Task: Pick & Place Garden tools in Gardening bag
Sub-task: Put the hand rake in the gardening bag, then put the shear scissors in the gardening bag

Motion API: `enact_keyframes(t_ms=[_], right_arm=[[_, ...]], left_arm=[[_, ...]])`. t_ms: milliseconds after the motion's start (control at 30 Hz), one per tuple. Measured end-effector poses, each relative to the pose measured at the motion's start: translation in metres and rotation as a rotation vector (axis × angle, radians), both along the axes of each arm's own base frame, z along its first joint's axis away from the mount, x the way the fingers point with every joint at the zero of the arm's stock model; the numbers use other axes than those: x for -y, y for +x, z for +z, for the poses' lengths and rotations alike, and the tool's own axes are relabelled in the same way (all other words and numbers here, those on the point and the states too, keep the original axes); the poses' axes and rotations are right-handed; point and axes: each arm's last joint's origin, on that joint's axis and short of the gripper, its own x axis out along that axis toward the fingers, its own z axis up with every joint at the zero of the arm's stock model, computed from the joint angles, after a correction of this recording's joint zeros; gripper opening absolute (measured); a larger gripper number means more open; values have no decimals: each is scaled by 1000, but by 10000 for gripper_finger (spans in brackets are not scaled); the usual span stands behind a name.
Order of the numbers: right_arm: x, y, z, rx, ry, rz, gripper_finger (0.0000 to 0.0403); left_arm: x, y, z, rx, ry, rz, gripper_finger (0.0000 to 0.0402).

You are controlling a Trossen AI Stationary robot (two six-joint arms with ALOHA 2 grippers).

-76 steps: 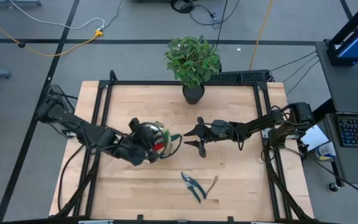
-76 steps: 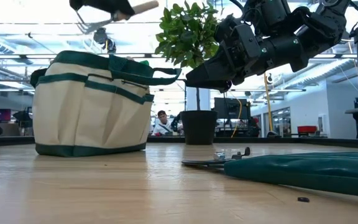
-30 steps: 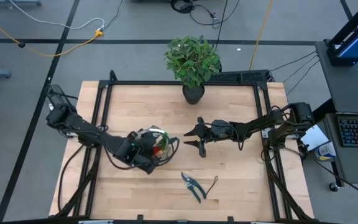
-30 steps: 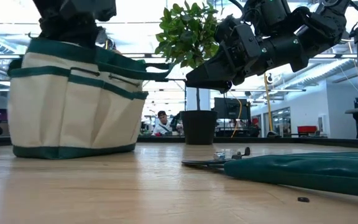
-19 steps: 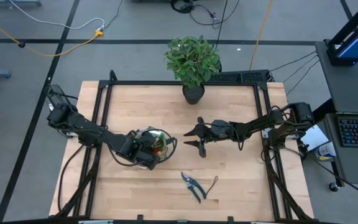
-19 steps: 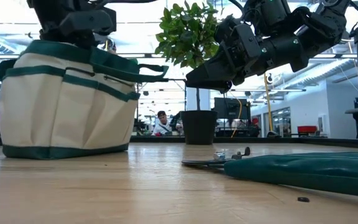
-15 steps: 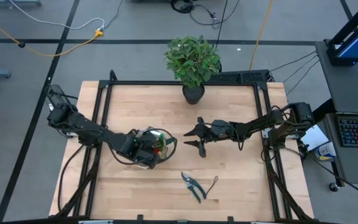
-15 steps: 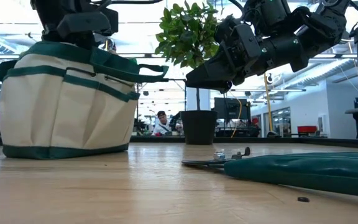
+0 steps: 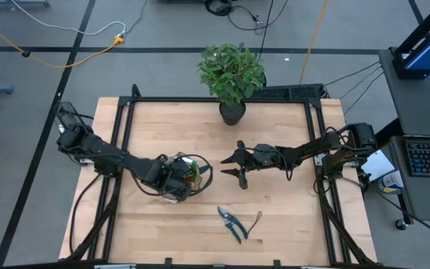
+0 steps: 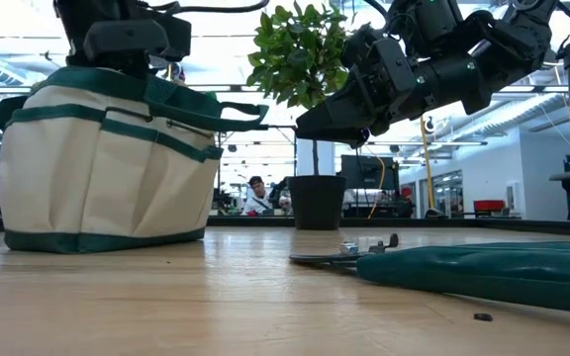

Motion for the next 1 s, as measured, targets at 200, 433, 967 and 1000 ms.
enact_keyframes(t_ms=[200,433,967,1000], right_arm=[[0,0,0,-2,1,2,155],[-6,-2,-6,-59,-20,36,155],[-38,-9,-13,-143,52,345,235],[-42,-10,-15,-168,57,328,234]], left_arm=[[0,0,0,-17,11,-51,171],[-5,4,14,10,-13,-80,221],[-20,-35,104,302,198,-170,228],[-23,-39,108,309,233,-160,228]])
